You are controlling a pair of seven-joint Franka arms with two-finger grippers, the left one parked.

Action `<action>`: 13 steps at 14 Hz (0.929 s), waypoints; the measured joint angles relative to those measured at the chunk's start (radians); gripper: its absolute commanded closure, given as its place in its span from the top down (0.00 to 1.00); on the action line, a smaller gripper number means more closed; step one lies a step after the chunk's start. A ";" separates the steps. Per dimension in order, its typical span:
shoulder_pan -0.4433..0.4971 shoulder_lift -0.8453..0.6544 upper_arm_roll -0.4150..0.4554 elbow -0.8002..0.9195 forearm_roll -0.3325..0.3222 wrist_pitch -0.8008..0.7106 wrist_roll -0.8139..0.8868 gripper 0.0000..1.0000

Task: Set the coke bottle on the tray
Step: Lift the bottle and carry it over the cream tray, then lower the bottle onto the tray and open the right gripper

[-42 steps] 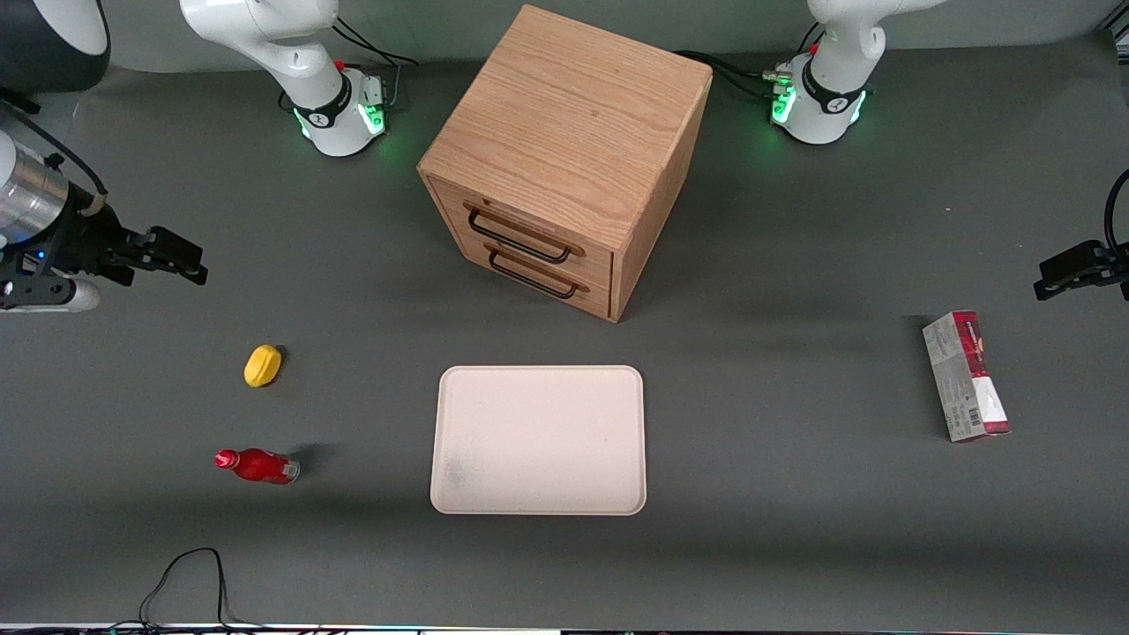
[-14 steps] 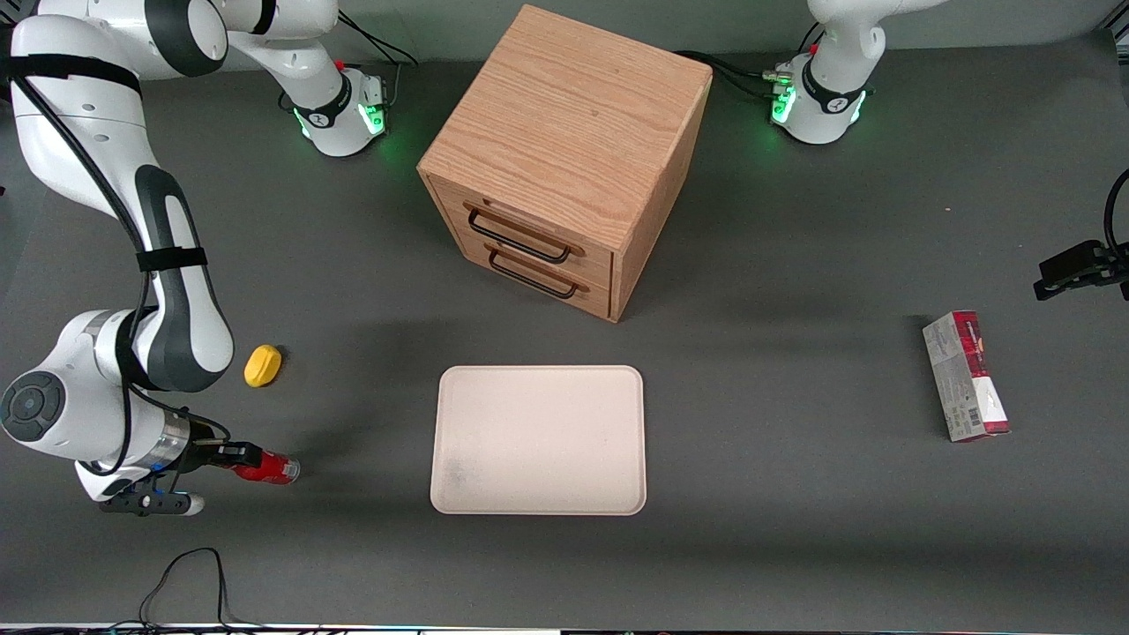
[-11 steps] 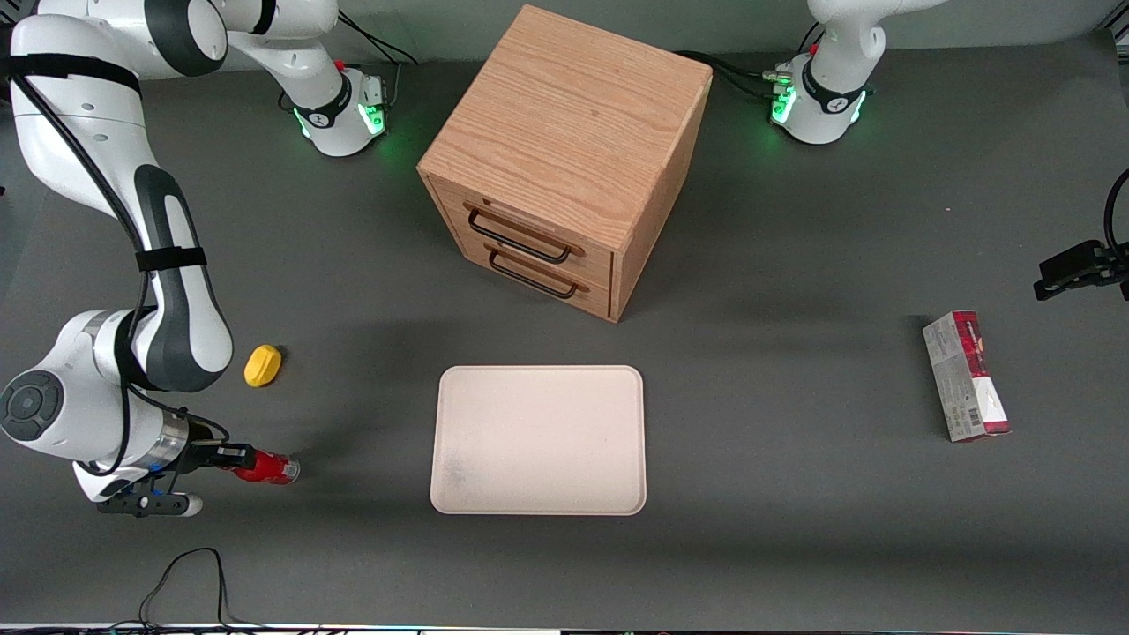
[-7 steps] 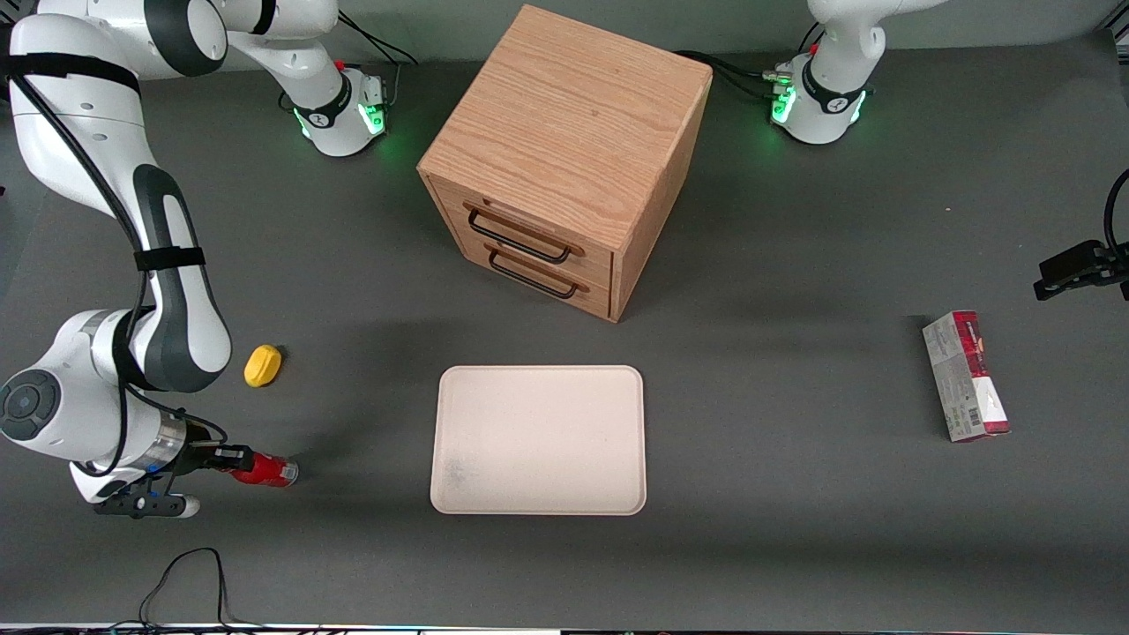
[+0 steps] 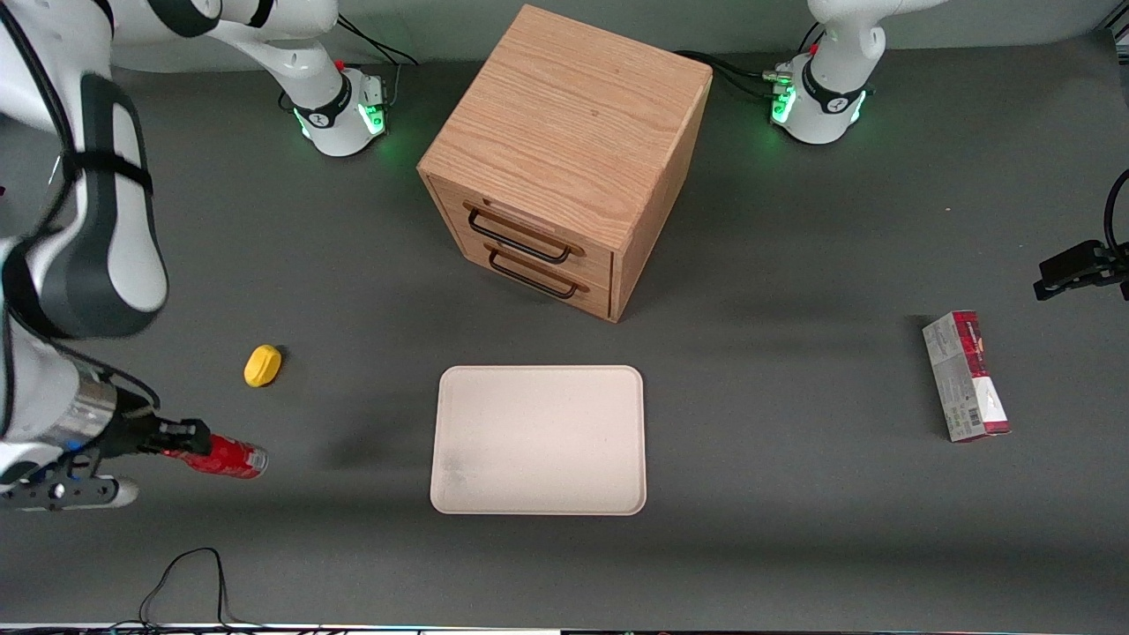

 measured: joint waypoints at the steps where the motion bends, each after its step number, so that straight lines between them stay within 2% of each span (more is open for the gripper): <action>1: 0.002 -0.017 0.051 0.025 -0.026 -0.042 0.055 0.00; 4: 0.015 -0.035 0.242 0.043 -0.121 -0.068 0.267 0.00; 6: 0.036 -0.029 0.321 0.035 -0.138 -0.056 0.366 0.00; 13: 0.102 0.075 0.348 -0.150 -0.201 0.240 0.492 0.00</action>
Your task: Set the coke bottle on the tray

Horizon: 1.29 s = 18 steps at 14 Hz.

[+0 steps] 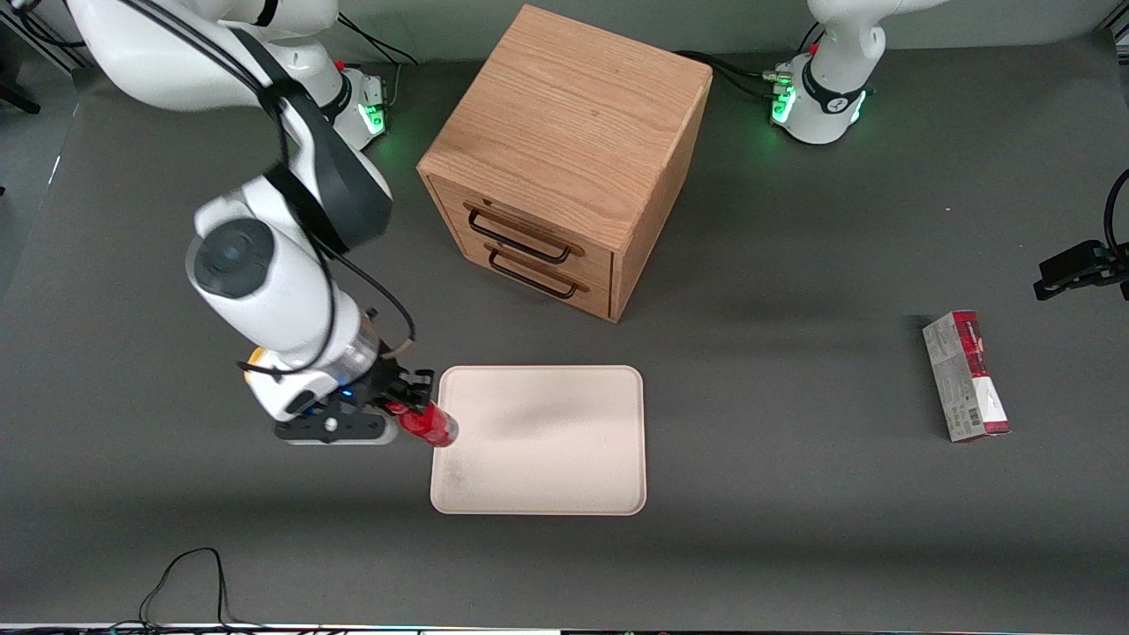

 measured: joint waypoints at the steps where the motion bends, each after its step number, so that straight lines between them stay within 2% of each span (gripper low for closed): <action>1: 0.001 0.026 0.000 -0.018 -0.004 0.040 0.000 0.00; 9: 0.002 0.130 -0.004 -0.089 -0.079 0.214 0.000 0.00; 10: 0.001 0.132 -0.009 -0.091 -0.081 0.221 0.000 0.03; 11: 0.001 0.133 -0.014 -0.091 -0.081 0.224 0.000 0.42; 12: 0.000 0.133 -0.018 -0.091 -0.081 0.224 0.000 0.62; 13: -0.001 0.135 -0.021 -0.092 -0.081 0.225 0.000 0.96; 14: -0.001 0.137 -0.021 -0.092 -0.081 0.227 0.000 1.00; 18: -0.001 0.138 -0.021 -0.092 -0.081 0.249 0.000 1.00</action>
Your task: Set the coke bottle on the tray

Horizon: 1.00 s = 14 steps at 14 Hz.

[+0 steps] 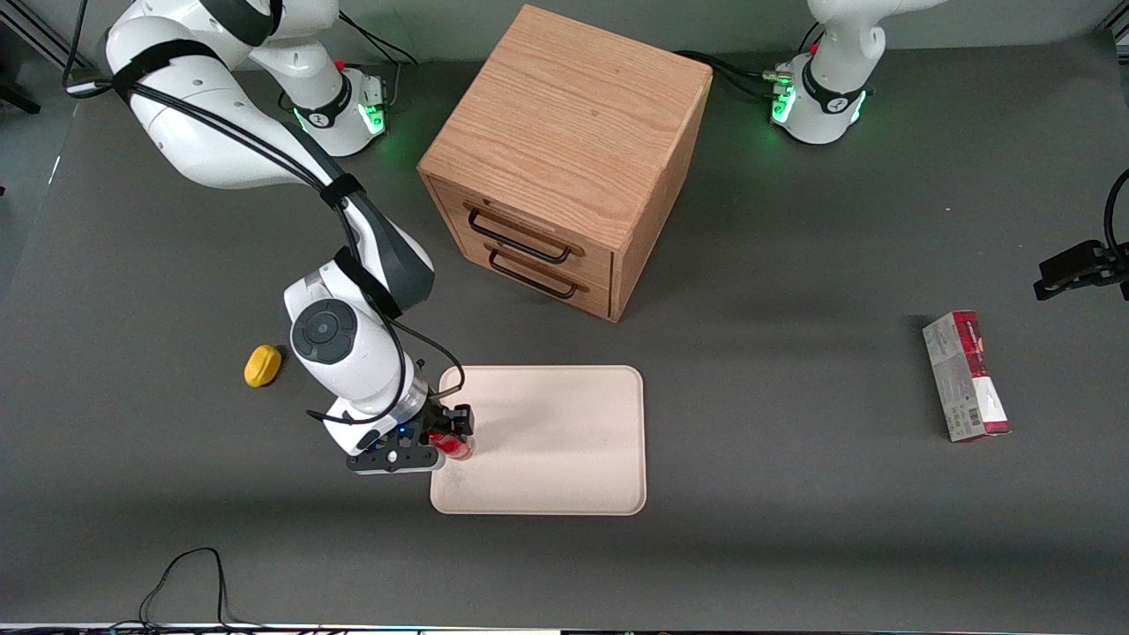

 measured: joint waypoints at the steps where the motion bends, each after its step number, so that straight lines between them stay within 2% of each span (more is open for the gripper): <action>1: 0.000 0.000 0.000 0.001 0.000 0.003 0.000 1.00; 4: -0.004 -0.014 0.000 0.010 -0.002 -0.005 0.000 1.00; 7: -0.007 -0.101 -0.029 0.031 0.004 -0.163 -0.049 1.00; 8: -0.006 -0.151 -0.059 0.037 0.039 -0.231 -0.105 1.00; 11: -0.002 -0.342 -0.240 0.040 0.240 -0.469 -0.388 1.00; 14: -0.005 -0.532 -0.400 -0.008 0.320 -0.621 -0.539 1.00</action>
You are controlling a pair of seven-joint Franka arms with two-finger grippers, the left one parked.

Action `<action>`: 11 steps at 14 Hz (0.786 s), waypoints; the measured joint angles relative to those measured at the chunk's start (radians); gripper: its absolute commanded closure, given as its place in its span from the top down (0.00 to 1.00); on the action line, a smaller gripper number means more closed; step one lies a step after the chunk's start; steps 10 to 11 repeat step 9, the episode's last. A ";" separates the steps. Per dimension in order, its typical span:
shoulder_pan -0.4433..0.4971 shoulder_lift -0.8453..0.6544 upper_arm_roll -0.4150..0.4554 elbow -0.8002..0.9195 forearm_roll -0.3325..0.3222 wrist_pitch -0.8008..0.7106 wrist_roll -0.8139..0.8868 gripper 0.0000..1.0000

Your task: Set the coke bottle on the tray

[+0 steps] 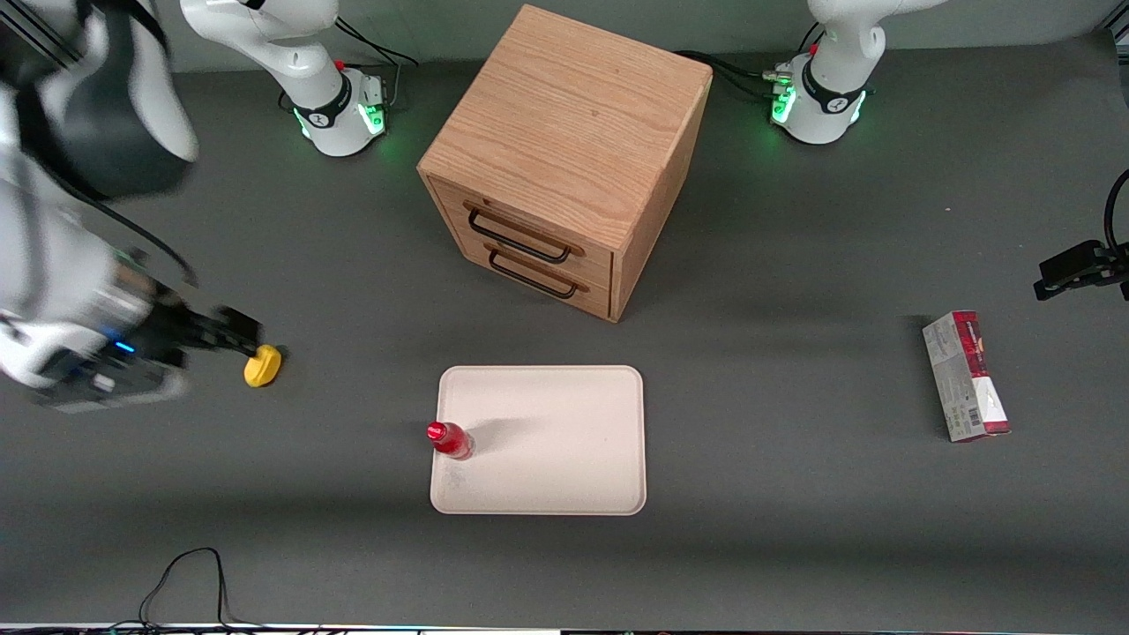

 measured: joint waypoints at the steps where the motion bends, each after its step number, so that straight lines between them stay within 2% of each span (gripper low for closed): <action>1: 0.005 -0.060 -0.034 -0.037 0.009 -0.020 -0.012 1.00; 5: 0.047 -0.242 -0.104 -0.197 0.013 -0.049 -0.014 1.00; 11: 0.052 -0.261 -0.109 -0.261 0.013 -0.046 -0.014 1.00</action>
